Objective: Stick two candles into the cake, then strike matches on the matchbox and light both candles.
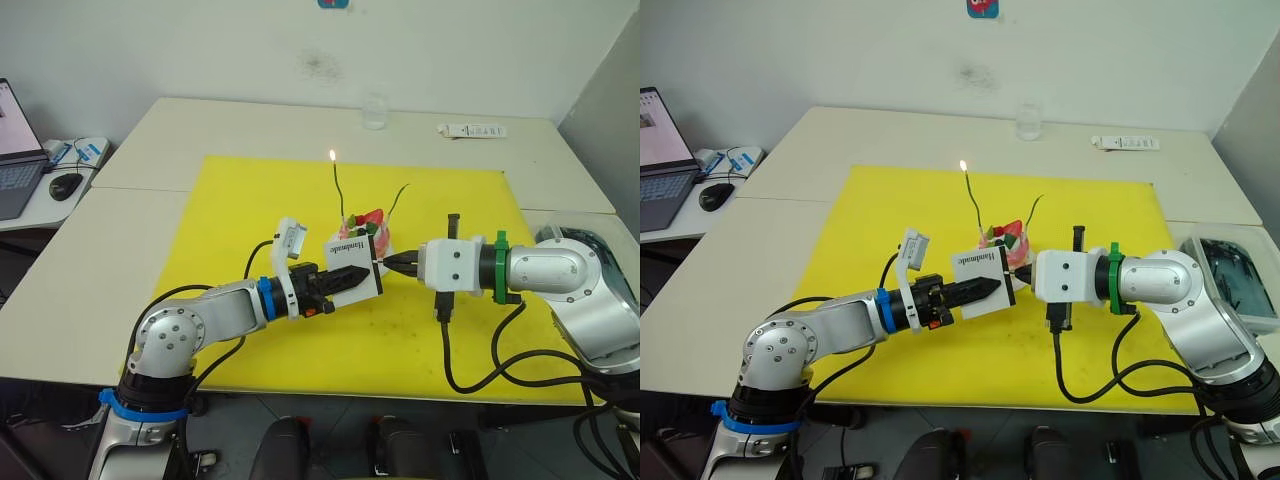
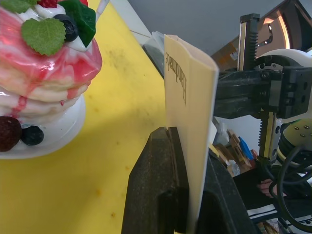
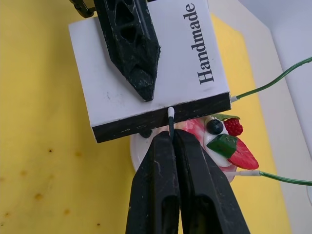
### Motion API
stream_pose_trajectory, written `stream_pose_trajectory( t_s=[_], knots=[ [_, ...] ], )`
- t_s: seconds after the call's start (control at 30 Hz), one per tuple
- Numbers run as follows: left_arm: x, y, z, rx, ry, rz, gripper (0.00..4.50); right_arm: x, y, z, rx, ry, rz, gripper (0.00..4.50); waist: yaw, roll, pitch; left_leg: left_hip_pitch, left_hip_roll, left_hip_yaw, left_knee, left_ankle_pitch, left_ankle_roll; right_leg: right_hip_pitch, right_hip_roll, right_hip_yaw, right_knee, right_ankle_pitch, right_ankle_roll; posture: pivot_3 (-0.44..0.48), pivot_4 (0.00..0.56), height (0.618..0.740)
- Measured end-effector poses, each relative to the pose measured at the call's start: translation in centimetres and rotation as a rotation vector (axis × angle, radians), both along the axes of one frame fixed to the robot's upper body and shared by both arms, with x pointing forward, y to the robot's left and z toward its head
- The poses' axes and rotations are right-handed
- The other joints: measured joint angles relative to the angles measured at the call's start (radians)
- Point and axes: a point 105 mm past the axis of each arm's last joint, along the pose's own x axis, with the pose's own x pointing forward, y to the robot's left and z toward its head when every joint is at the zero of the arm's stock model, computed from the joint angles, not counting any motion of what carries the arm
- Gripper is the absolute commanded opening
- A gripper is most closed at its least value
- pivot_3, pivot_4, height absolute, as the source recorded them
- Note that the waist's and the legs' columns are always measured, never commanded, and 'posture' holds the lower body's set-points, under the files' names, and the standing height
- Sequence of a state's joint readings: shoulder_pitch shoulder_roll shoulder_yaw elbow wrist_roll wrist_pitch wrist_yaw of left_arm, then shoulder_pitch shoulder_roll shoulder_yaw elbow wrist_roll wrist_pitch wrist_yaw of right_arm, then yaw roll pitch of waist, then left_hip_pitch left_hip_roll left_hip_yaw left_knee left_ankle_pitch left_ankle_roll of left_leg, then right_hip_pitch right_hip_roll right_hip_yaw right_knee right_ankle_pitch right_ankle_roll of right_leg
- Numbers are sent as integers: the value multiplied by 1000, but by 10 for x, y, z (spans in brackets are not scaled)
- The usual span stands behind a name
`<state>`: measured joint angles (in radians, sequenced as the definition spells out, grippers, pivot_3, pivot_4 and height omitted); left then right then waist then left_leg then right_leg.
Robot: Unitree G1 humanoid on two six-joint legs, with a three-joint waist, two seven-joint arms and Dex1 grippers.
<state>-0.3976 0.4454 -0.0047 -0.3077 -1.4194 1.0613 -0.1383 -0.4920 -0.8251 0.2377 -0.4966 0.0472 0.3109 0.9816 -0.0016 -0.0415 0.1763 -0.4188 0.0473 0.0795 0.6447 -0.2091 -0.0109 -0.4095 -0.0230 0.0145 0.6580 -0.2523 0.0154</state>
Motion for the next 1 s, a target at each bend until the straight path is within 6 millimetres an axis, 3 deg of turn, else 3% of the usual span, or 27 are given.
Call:
stream_pose_trajectory(
  t_s=[0.13, 0.2, 0.23, 0.33, 0.4, 0.47, 0.53, 0.6, 0.8, 1.0],
  knots=[
    [1, -3, 2, -19, 4, 0, 0, -1, -1, -1, -53, -27, 16, 38, 0, 0, 0, 0, 0, 0, 0, 0, 0, 0, 0, 0, 0, 0, 0, 0, 150, 740],
    [8, -6, 13, -68, 8, 22, 0, -5, -9, -9, -140, -14, 37, 38, 6, 0, 0, 0, 0, -1, 1, 0, 0, 1, 0, -1, 0, 0, 0, 0, 150, 740],
    [13, -6, 23, -106, -2, 38, 0, -9, -13, -15, -185, 6, 48, 38, 10, -1, 0, 0, -1, -2, 1, 0, 0, 1, -1, -1, 0, 0, 0, 0, 150, 740],
    [21, 0, 101, -307, -159, 50, 0, -31, -30, -47, -302, 167, 111, 38, 18, -3, 2, -1, -1, -1, 1, 0, 0, 1, -1, -1, -1, 0, 1, 0, 150, 740],
    [18, 6, 114, -337, -183, 44, 0, -35, -35, -45, -317, 180, 126, 38, 5, 0, 0, 2, -2, 2, 0, 0, 1, 1, -1, 1, -1, 2, 6, 0, 150, 740],
    [12, 7, 100, -301, -149, 29, 0, -34, -40, -37, -321, 161, 120, 38, -6, 1, 0, 3, -1, 2, 0, 0, 1, 2, 0, 1, -1, 2, 6, 0, 150, 740],
    [6, 8, 65, -230, -51, 21, 0, -27, -44, -29, -306, 135, 94, 38, -9, 1, 0, 3, 1, 1, 0, 0, 0, 1, 1, 1, 1, 1, 5, 0, 150, 740],
    [-2, 9, 45, -169, -10, 11, 0, -21, -45, -23, -282, 117, 67, 38, -6, -1, 0, 3, 1, -1, 0, 0, -1, 1, 1, -1, 4, -1, 2, 0, 150, 740],
    [-26, 20, 27, -55, -30, -48, 0, -6, -44, -11, -167, 106, -13, 38, -1, 0, 0, 3, 0, -1, 0, 1, -2, 1, 0, 0, 4, -4, -4, 0, 150, 740],
    [-50, 28, 13, 4, -9, -117, 0, 23, -41, 16, 21, 56, -144, 38, -1, -1, 0, 3, 0, 0, 0, 1, -2, 1, -5, 0, 4, -4, -4, 0, 150, 740]
  ],
)
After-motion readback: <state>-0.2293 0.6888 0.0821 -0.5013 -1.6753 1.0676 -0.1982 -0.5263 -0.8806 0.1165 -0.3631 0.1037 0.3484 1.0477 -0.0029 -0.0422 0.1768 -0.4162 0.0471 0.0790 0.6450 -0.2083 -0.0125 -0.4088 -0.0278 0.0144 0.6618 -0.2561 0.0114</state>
